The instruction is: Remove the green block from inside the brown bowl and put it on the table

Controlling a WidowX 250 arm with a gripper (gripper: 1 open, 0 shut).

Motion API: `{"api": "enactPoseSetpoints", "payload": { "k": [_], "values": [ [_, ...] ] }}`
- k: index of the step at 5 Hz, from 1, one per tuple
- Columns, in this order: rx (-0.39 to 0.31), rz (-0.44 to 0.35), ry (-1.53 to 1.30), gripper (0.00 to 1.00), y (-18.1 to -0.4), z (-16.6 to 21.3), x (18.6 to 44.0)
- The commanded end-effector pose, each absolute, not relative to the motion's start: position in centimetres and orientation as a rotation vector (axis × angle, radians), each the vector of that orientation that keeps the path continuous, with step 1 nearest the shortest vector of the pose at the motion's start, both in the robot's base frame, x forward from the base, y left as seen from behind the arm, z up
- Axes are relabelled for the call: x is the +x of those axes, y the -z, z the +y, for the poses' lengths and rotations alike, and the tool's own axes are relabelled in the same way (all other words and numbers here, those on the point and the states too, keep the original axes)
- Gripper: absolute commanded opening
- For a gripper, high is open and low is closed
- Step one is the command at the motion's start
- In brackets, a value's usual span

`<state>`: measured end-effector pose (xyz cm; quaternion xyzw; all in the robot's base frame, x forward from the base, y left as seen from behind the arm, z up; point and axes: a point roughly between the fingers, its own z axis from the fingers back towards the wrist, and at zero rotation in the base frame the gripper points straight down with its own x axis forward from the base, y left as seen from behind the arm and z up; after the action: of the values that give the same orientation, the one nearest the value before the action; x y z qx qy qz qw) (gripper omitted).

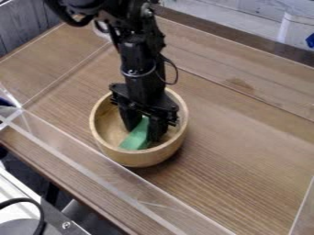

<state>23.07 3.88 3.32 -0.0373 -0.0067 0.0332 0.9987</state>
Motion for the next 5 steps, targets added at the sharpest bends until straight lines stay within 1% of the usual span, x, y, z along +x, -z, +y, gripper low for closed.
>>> {"api": "enactPoseSetpoints", "payload": {
  "k": [1,2,5],
  "values": [
    [-0.092,-0.057,-0.072,0.00,-3.85,4.45,24.45],
    [-0.114,-0.062,-0.083,0.00,-3.73,4.65,24.93],
    [-0.130,-0.035,-0.063,0.00,-4.58,4.65,24.96]
  ]
}}
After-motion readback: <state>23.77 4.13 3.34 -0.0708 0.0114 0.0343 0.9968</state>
